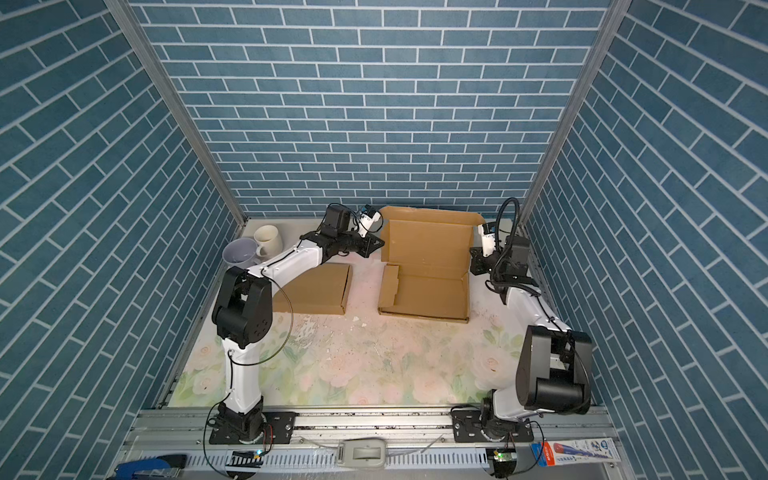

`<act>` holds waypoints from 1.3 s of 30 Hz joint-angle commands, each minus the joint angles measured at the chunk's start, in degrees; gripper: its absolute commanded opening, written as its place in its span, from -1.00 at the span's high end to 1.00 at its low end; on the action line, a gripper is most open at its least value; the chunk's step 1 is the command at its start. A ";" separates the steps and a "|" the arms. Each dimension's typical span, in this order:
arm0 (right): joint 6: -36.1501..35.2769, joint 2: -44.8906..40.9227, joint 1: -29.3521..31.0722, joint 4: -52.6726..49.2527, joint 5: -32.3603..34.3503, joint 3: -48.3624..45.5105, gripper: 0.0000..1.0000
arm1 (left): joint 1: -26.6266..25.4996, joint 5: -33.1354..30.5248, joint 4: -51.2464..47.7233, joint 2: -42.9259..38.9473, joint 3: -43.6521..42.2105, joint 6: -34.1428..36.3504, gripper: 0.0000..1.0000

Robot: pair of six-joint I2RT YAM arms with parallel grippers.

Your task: Fold the paper box

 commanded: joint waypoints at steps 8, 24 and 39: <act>8.27 -5.71 10.48 31.70 18.66 -20.76 1.00 | -6.51 -6.94 22.53 -5.95 -16.56 -6.91 1.00; 11.42 -12.88 11.98 29.12 17.61 -27.68 1.00 | -7.57 -8.13 27.68 -10.79 -30.67 -6.22 1.00; 15.49 -14.49 12.07 29.94 21.80 -31.09 1.00 | -10.57 -10.00 30.49 -11.55 -36.25 -7.14 1.00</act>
